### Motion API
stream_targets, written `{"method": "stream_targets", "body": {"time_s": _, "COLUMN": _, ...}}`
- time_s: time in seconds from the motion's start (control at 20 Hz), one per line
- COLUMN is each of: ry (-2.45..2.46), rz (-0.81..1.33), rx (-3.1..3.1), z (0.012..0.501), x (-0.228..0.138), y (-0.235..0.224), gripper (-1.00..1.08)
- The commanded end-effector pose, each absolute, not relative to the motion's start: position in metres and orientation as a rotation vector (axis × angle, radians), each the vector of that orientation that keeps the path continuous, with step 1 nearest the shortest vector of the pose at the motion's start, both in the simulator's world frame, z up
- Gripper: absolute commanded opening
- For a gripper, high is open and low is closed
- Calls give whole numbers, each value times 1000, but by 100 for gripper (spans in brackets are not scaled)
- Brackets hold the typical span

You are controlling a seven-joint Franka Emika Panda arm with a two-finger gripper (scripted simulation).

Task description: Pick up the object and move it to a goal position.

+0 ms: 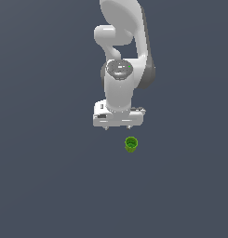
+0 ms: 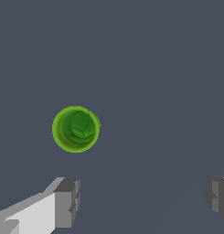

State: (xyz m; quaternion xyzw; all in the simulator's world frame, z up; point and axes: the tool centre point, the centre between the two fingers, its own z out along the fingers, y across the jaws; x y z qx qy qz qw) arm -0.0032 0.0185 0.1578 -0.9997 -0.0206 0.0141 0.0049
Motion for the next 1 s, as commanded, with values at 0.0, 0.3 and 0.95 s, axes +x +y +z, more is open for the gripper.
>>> {"method": "stream_targets", "body": {"time_s": 0.0, "ry": -64, "rz": 44, "rx": -3131, "z": 158, "x": -3, "y": 19, "gripper": 100}}
{"method": "stream_targets", "body": {"time_s": 0.3, "ry": -54, "rz": 55, "rx": -3117, "z": 150, "x": -5, "y": 21, "gripper": 100}}
{"method": "stream_targets", "body": {"time_s": 0.95, "ry": -85, "rz": 62, "rx": -3107, "z": 143, "x": -6, "y": 25, "gripper": 100}}
